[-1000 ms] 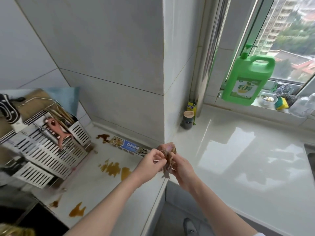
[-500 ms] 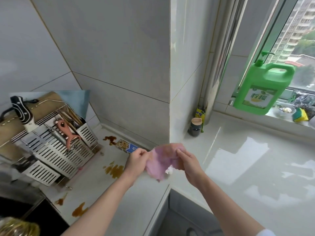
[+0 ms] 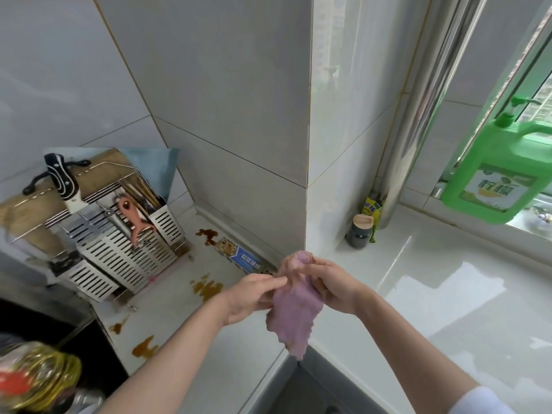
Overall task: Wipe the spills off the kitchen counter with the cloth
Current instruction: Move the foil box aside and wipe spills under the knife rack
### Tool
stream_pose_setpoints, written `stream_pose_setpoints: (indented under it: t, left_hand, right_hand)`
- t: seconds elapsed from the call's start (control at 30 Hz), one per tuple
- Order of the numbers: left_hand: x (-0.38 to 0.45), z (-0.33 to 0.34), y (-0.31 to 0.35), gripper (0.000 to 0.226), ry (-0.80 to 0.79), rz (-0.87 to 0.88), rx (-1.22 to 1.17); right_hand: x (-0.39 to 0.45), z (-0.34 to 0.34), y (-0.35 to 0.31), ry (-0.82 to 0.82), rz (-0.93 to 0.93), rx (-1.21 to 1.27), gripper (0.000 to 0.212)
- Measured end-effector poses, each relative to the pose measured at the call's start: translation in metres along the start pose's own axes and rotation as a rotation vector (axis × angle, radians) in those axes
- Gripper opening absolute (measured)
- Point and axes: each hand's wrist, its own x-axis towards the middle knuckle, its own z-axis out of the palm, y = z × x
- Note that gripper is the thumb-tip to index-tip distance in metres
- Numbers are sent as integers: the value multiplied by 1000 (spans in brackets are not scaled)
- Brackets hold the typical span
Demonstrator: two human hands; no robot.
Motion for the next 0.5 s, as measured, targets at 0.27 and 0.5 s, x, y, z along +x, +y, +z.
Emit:
stream_pose_setpoints:
  t: [0.27, 0.5]
  left_hand:
    - [1, -15, -29, 28, 344, 71, -85]
    - [-34, -37, -63, 30, 713, 6, 140]
  right_hand:
    - [29, -25, 46, 77, 320, 19, 34]
    - [64, 2, 68, 151, 100, -114, 52]
